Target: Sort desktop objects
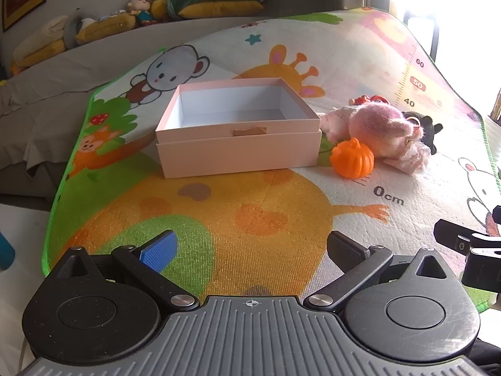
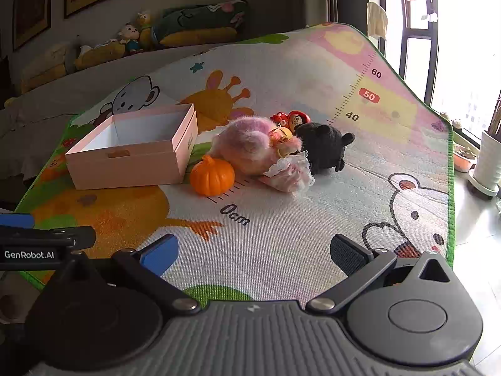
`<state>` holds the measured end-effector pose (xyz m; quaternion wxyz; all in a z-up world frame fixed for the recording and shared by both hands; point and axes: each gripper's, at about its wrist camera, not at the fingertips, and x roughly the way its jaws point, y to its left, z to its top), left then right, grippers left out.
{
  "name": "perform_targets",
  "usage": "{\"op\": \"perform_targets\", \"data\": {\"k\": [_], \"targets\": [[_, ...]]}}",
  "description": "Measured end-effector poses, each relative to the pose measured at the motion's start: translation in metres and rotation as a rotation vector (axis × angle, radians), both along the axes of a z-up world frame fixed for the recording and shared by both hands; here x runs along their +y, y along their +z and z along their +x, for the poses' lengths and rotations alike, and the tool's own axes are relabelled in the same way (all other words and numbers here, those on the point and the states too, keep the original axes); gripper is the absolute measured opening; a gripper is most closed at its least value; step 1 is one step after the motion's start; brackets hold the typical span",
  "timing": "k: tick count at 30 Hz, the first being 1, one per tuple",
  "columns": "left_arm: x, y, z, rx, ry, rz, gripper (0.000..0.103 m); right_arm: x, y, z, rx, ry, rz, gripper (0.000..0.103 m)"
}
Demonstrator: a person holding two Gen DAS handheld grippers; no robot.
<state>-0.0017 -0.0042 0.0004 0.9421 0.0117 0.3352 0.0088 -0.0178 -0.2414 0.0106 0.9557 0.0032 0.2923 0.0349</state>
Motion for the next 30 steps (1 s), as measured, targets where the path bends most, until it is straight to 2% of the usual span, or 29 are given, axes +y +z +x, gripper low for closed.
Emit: {"op": "perform_targets", "data": {"k": [30], "targets": [[-0.0004,0.0028,-0.0011,-0.006,0.0,-0.009,0.103,-0.0016,0.001,-0.0023,-0.009,-0.006,0.001,0.103]]}}
